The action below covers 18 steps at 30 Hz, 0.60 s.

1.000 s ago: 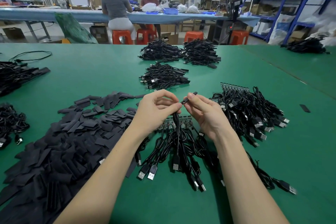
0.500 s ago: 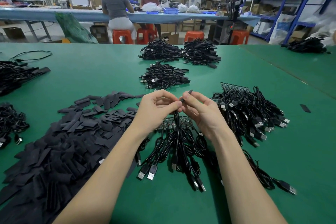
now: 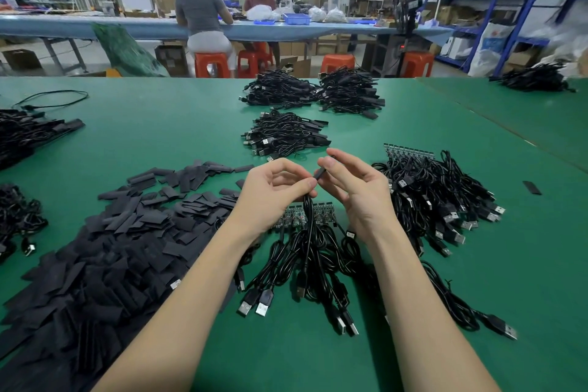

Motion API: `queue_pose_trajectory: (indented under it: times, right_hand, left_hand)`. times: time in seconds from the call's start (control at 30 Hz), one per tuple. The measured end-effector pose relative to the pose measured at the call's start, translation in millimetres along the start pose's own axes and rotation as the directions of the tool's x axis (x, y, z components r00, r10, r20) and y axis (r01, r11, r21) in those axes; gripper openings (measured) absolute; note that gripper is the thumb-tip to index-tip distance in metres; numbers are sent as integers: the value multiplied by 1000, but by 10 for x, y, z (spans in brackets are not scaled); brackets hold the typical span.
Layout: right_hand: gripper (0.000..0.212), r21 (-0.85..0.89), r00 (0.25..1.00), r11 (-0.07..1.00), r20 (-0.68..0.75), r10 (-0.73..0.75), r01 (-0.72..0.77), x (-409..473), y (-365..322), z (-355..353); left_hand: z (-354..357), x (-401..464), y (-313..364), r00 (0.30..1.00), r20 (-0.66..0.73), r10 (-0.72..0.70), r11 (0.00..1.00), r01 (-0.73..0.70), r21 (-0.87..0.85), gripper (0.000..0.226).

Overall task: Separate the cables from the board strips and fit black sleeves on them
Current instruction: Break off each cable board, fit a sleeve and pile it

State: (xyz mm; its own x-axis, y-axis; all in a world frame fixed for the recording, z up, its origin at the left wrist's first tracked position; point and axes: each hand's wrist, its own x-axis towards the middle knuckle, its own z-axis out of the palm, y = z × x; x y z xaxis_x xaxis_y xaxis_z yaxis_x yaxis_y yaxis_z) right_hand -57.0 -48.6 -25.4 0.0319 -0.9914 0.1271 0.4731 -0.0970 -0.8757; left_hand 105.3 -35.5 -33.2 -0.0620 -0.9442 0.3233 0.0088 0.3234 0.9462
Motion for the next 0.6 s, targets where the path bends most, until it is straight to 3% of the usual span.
queue_pose_trajectory:
  times: [0.2,0.6]
  right_hand:
    - [23,-8,999,1000,35,-15,15,-7,10,26]
    - [12,13,1000,1000,-8,-6,6,-16,-25,21]
  left_hand:
    - [-4,-14,-3,1000,-15,-4,1000,3,-18,10]
    - [9,-21,8,1000,-7,2,1000,-1,11,11]
